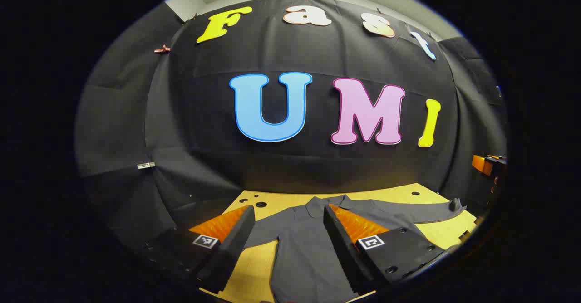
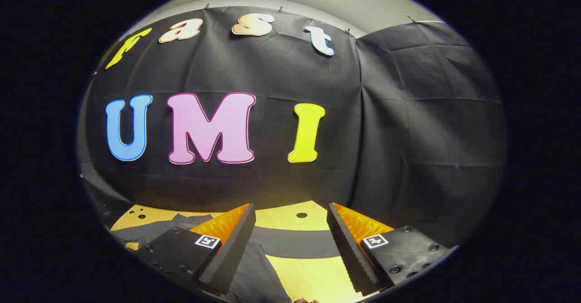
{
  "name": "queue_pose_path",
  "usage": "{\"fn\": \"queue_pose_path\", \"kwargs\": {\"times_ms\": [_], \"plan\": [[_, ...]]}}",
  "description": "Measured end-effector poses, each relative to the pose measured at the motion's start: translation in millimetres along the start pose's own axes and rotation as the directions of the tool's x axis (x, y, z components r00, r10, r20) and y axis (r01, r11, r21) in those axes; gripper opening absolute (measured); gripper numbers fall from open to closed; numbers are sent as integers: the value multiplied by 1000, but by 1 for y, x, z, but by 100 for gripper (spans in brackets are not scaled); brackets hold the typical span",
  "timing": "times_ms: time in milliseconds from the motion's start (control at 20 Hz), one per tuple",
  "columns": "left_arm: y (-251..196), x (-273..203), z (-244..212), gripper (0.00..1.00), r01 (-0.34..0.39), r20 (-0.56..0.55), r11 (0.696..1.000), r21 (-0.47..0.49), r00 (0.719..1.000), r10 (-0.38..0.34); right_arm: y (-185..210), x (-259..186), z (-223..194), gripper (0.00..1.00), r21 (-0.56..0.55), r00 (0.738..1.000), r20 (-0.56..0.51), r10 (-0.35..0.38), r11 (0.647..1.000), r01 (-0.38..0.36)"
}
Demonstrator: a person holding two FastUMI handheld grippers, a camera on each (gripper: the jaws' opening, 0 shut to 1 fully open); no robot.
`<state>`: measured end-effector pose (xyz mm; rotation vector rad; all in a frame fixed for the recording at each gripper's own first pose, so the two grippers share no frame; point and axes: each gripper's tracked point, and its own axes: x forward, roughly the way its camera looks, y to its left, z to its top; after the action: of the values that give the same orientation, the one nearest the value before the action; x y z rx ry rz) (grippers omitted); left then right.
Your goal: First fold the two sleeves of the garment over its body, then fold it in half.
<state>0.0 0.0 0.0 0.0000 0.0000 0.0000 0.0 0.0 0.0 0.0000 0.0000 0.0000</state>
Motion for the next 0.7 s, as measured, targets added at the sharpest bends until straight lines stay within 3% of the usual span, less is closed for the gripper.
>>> {"fn": "queue_pose_path", "kwargs": {"times_ms": [700], "plan": [[-25, 1, -19, 96, -26, -53, 1000, 7, 998, 26, -9, 29, -23, 98, 2, 996, -39, 76, 997, -76]]}}
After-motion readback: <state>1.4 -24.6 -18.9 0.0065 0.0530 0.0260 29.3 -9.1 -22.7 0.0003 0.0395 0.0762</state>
